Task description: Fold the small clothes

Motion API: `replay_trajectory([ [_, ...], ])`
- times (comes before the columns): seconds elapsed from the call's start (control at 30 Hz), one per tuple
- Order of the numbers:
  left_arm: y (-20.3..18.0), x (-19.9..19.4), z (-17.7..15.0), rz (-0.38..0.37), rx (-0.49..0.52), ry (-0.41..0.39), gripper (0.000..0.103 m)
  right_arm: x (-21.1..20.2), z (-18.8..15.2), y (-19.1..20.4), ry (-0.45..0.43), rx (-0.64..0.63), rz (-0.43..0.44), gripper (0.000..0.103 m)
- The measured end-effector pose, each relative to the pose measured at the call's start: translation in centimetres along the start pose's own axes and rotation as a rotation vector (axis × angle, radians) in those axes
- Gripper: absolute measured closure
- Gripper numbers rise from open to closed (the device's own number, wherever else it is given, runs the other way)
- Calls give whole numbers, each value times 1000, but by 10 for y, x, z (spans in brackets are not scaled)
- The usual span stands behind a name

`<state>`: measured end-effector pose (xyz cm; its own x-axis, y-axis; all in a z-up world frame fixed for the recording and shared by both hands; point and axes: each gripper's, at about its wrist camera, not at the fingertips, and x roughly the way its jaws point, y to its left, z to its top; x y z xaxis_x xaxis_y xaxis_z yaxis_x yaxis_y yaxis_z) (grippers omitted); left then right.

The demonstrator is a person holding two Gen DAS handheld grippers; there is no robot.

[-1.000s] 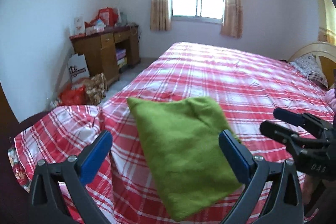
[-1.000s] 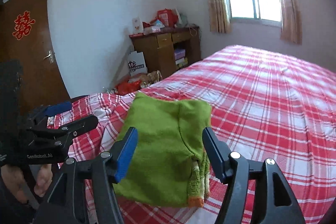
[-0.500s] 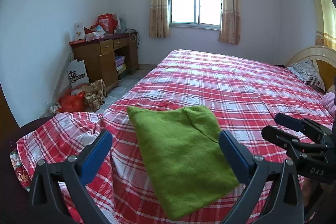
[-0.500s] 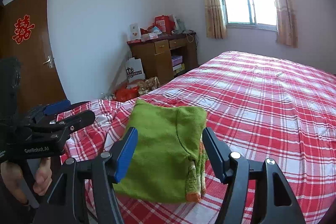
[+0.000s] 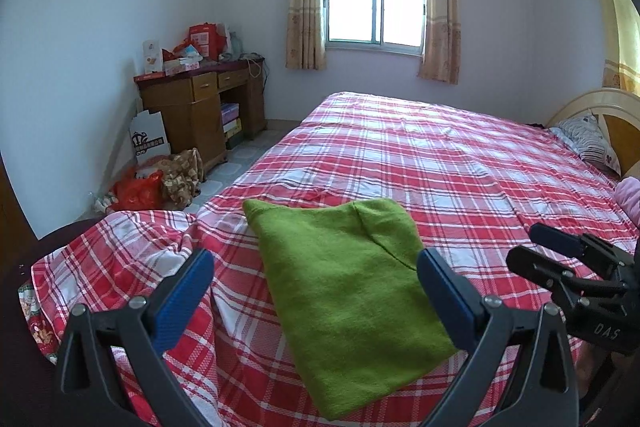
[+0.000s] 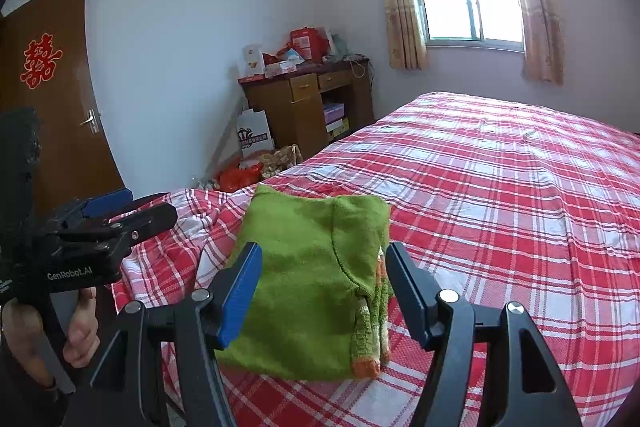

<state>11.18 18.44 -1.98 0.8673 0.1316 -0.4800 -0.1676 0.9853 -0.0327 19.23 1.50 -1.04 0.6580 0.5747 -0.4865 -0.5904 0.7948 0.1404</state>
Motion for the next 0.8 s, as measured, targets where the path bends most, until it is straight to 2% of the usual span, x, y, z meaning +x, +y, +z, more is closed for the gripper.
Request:
replay_trajectory([
  [0.8,-2,5,-2,0,13,16,0,2,-4,-2,8,18,-1,38],
])
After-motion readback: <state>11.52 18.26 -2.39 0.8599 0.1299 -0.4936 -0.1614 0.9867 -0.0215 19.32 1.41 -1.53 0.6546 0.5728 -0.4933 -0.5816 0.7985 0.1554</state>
